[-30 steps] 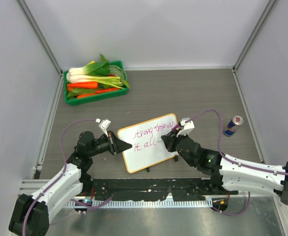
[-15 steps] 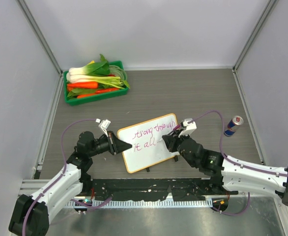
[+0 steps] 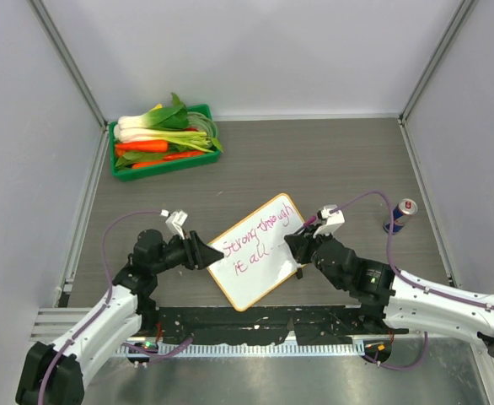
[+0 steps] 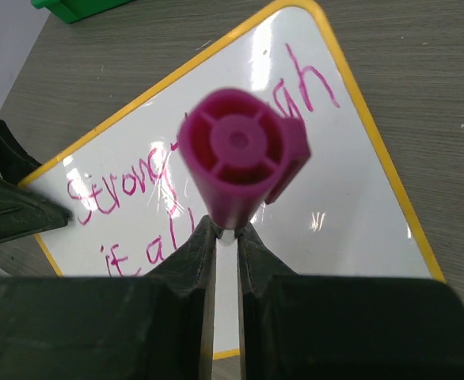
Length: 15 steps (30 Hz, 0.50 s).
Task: Write a sentence on the whiteboard
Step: Put down the whiteboard marker without the cap at the corner of the board.
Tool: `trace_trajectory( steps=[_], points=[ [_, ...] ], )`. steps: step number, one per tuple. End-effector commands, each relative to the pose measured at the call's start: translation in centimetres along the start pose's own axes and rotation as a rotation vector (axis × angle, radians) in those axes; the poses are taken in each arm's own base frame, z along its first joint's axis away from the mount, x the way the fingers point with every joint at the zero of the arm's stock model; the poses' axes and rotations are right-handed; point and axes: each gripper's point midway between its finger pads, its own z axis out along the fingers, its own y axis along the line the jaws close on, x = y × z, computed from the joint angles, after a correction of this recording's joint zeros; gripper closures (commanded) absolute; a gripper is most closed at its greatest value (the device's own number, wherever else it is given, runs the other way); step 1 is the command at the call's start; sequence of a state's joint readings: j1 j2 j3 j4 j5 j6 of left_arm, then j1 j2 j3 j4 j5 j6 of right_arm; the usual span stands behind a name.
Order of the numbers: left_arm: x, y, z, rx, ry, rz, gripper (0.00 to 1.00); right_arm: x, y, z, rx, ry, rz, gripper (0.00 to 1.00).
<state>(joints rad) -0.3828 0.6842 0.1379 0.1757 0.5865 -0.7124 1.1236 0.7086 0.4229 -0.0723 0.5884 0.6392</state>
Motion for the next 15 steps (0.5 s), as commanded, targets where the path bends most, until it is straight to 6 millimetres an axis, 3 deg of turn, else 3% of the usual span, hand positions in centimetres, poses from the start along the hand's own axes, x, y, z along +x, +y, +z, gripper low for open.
trace_trajectory(
  steps=[1, 8, 9, 15],
  points=[
    [-1.1, 0.9, -0.7, -0.067, -0.076, 0.05, 0.4, -2.8, 1.4, -1.1, -0.033, -0.042, 0.077, 0.99],
    [-2.6, 1.3, -2.3, -0.142, -0.195, 0.071, 0.13, -2.0, 1.4, -1.9, -0.038, 0.024, 0.105, 0.99],
    [-2.8, 1.2, -2.6, -0.143, -0.211, 0.073, 0.03, -1.9, 1.4, -2.1, -0.043, 0.033, 0.11, 0.99],
    [-5.0, 0.3, -4.1, -0.177, -0.315, 0.07, 0.0, -0.1, 0.2, -3.1, 0.005, 0.127, 0.111, 0.99]
  ],
)
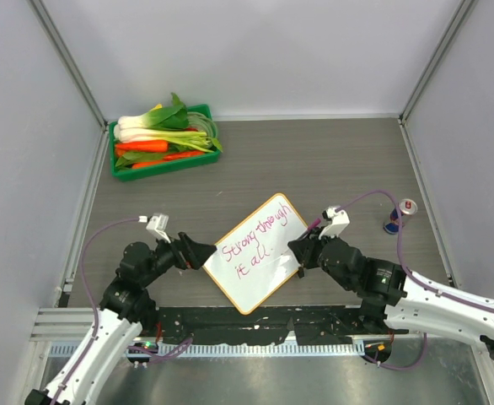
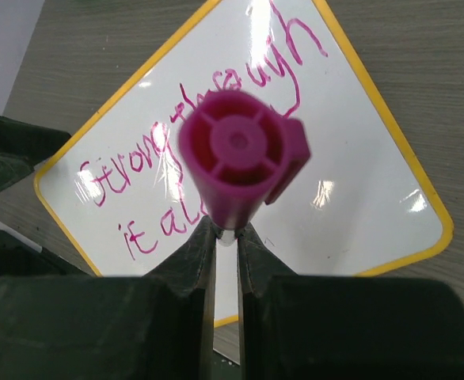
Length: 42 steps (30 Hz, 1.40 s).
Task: Write a sentence on the whiteboard
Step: Put down the whiteboard marker without the cap at the corner of the board.
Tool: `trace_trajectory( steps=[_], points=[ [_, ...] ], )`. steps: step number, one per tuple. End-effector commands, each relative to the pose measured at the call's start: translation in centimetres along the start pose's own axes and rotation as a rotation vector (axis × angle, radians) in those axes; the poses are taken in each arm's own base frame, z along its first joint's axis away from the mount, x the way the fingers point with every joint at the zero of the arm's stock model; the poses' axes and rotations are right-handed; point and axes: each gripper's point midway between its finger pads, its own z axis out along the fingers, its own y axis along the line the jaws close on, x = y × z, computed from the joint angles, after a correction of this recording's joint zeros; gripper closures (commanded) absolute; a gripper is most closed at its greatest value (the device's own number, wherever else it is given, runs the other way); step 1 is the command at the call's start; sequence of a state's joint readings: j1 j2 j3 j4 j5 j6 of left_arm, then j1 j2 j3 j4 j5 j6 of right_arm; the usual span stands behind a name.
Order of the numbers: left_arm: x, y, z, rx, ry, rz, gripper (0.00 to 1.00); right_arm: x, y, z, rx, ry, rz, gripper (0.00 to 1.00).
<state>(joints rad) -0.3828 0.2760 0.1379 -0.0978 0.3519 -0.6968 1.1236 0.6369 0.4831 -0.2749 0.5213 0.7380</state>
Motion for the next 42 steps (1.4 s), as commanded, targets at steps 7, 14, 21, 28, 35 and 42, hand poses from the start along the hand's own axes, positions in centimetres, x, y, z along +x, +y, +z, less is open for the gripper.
trace_trajectory(
  steps=[7, 14, 21, 28, 35, 42],
  points=[
    [-6.2, -0.4, -1.7, -0.136, -0.213, -0.019, 0.0, 2.5, -1.1, -2.5, 0.017, 0.143, 0.129, 0.99],
    [-8.6, -2.3, -0.4, -0.144, -0.14, 0.003, 0.0, 6.3, -2.4, -3.2, 0.024, 0.25, 0.245, 0.99],
    [-10.0, -4.1, 1.6, -0.093, -0.073, 0.029, 0.0, 9.3, -3.9, -3.4, 0.08, 0.332, 0.291, 0.99],
    [-10.1, -4.5, 2.3, -0.065, -0.056, 0.033, 0.0, 10.0, -5.6, -3.6, 0.165, 0.333, 0.325, 0.96],
    [-10.0, -4.1, 2.3, -0.076, -0.073, 0.029, 0.0, 9.6, -6.4, -3.9, 0.171, 0.28, 0.421, 0.55],
    [-9.9, -4.0, 2.9, -0.076, -0.051, 0.025, 0.0, 7.2, -6.6, -4.5, 0.149, 0.183, 0.451, 0.22]
  ],
)
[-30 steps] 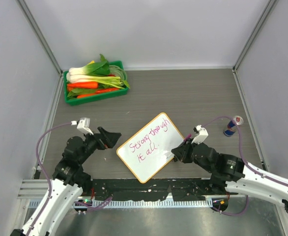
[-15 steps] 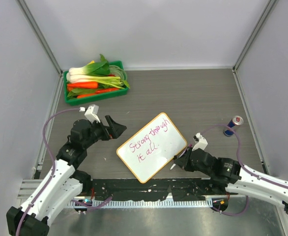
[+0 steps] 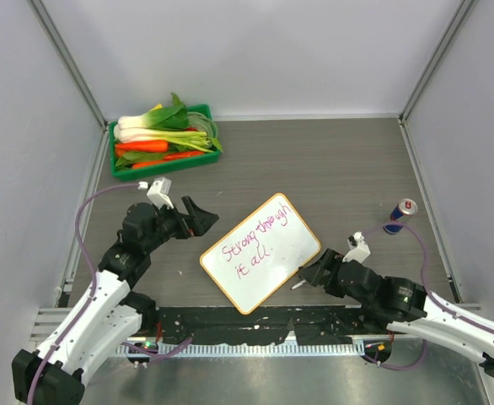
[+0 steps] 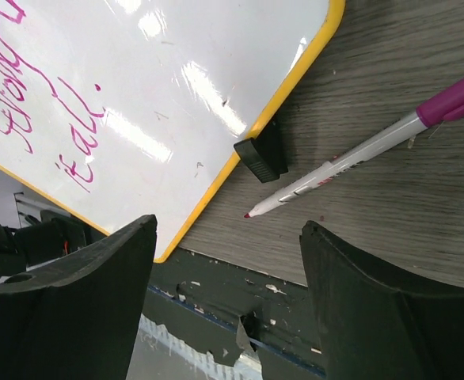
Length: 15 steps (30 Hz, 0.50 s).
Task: Write a sentence on the whiteboard
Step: Put down the whiteboard marker without the cap at the corner of the board, then reset both arms
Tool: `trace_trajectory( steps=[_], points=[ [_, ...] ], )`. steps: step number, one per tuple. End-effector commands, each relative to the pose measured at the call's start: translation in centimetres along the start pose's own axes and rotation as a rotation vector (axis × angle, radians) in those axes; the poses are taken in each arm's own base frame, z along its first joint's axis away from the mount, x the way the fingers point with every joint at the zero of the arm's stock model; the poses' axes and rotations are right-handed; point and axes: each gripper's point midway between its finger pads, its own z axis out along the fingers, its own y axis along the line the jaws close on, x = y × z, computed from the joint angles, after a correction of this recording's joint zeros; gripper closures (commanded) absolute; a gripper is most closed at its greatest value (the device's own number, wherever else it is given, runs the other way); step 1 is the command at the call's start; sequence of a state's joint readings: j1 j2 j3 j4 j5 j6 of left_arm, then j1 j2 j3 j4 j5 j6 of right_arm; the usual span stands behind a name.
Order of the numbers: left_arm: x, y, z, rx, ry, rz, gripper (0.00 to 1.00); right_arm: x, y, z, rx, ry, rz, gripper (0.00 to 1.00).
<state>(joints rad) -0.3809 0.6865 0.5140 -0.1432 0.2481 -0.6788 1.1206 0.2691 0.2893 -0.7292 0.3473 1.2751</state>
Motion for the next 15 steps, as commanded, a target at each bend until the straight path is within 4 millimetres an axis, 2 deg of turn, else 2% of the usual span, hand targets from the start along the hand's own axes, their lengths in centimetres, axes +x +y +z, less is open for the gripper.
trace_trajectory(
  steps=[1, 9, 15],
  points=[
    [-2.1, -1.6, 0.2, 0.054, -0.051, 0.026, 0.0, -2.5, 0.7, -1.0, -0.012, -0.104, 0.04, 0.2],
    [-2.5, -1.6, 0.4, 0.034, -0.051, 0.003, 0.0, -4.6, 2.3, -1.6, 0.025, -0.164, -0.078, 0.18],
    [-2.9, 0.5, 0.4, -0.138, -0.025, -0.061, 0.0, -6.2, 5.4, -1.7, 0.014, -0.195, -0.218, 0.2]
  ],
)
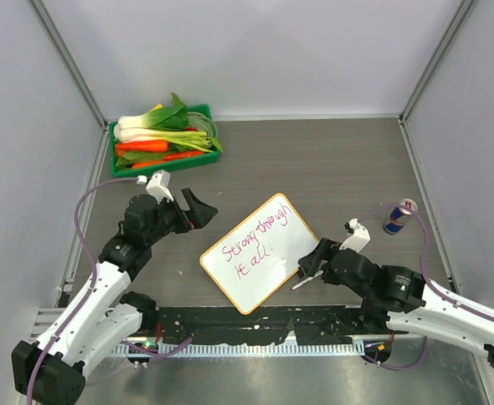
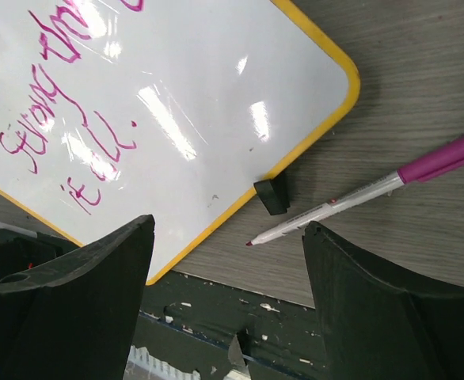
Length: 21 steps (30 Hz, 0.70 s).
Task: Write a sentence on the whiteboard
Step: Reset both arms
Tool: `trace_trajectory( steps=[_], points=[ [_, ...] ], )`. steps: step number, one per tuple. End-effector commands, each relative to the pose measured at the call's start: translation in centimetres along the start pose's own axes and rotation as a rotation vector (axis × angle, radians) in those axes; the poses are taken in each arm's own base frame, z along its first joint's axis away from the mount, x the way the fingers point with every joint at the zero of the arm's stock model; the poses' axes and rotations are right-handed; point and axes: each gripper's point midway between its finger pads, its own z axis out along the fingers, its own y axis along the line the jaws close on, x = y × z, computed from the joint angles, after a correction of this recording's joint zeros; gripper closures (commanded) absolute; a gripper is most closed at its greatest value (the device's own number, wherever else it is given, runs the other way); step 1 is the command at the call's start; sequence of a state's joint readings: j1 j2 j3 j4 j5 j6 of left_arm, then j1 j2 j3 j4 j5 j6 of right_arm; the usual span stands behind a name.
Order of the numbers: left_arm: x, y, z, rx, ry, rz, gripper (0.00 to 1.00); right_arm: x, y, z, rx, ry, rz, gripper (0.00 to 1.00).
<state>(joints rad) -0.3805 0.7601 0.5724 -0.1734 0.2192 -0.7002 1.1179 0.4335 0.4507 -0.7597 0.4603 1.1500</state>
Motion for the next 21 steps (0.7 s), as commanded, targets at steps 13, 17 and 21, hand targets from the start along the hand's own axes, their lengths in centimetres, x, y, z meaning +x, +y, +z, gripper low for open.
trace_trajectory(
  steps=[13, 17, 21],
  points=[
    [-1.6, 3.0, -1.0, -0.226, -0.046, -0.033, 0.0, -9.4, 9.0, -0.9, -0.091, -0.302, -0.279, 0.01],
    [-2.4, 4.7, -1.3, -0.3, -0.126, -0.04, 0.0, -12.4, 10.6, -0.3, -0.097, -0.37, -0.297, 0.01],
    [-2.9, 6.1, -1.5, -0.347, -0.19, -0.038, 0.0, -16.7, 9.5, 1.8, -0.085, -0.4, -0.269, 0.01]
  ],
)
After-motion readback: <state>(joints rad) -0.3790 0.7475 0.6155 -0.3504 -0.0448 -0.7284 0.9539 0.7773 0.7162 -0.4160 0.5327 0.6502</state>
